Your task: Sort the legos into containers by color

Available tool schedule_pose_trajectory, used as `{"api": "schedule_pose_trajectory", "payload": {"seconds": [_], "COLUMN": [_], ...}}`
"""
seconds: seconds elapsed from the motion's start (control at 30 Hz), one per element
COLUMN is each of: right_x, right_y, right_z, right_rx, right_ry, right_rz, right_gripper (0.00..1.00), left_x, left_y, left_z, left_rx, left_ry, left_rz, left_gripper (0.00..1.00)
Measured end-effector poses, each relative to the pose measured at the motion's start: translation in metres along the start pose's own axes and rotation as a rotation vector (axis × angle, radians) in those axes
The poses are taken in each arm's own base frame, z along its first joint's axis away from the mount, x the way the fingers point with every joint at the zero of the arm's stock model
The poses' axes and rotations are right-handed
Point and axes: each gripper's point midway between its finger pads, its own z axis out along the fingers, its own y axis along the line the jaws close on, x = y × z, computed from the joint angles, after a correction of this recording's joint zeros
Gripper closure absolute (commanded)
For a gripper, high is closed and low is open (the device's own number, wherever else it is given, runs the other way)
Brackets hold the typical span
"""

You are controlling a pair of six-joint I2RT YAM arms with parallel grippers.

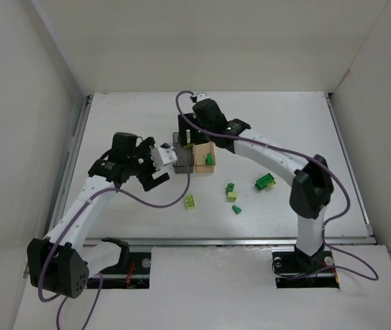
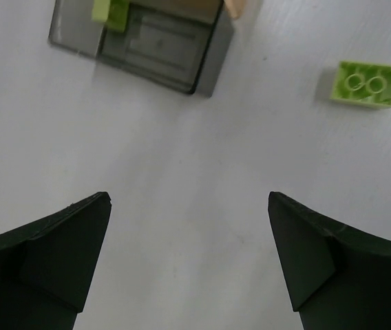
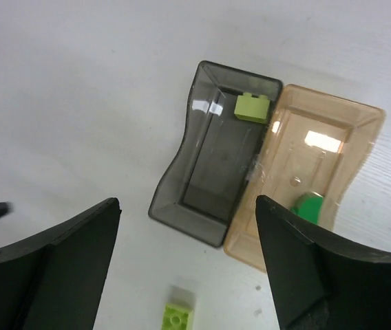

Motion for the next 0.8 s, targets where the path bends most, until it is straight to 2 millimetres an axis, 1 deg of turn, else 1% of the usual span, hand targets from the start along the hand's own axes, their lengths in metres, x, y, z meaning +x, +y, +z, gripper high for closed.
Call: {"api": "schedule_pose_trajectory", "payload": {"seconds": [0.07,0.13,0.17,0.2,0.27,0.33,0.37,0.47,0.57,0.67,0.8], "right_x": [-0.014,-0.027,-0.032,-0.034,-0.033,-0.023,-0.016,0.010,0.029,0.037,0.038], "right_y": [-0.005,-0.020,-0.030,-0.043,-0.069,-0.092,-0.098,-0.102,-0.103,-0.103,-0.101], "right_z": [-0.025,-0.057,-0.070,-0.082,-0.101,-0.113,-0.117,-0.126,-0.137,-0.147,-0.153], "right_rx": [-0.014,-0.028,-0.031,-0.027,-0.007,0.026,0.033,0.026,0.004,-0.014,-0.037], "right_ry": [-0.036,-0.079,-0.094,-0.106,-0.125,-0.120,-0.112,-0.077,-0.060,-0.069,-0.089], "right_rz": [0.028,0.058,0.072,0.088,0.112,0.126,0.126,0.105,0.090,0.077,0.058], "right_gripper": [0.14,0.14,0.14,0.14,0.14,0.14,0.14,0.14,0.14,0.14,0.14], "left_x": [-0.018,-0.035,-0.042,-0.047,-0.054,-0.052,-0.050,-0.043,-0.034,-0.033,-0.043], "left_y": [-0.014,-0.035,-0.047,-0.059,-0.080,-0.096,-0.100,-0.109,-0.117,-0.124,-0.131], "left_z": [0.010,0.020,0.024,0.028,0.035,0.042,0.047,0.063,0.084,0.104,0.123], "left_rx": [0.077,0.160,0.204,0.246,0.314,0.366,0.389,0.449,0.529,0.599,0.650], "left_ry": [-0.028,-0.063,-0.081,-0.097,-0.136,-0.161,-0.168,-0.166,-0.146,-0.126,-0.115], "left_rz": [0.099,0.220,0.301,0.385,0.545,0.697,0.762,0.904,1.012,1.091,1.188], "left_gripper": [0.03,0.03,0.03,0.00,0.00,0.00,0.00,0.00,0.00,0.00,0.07]}}
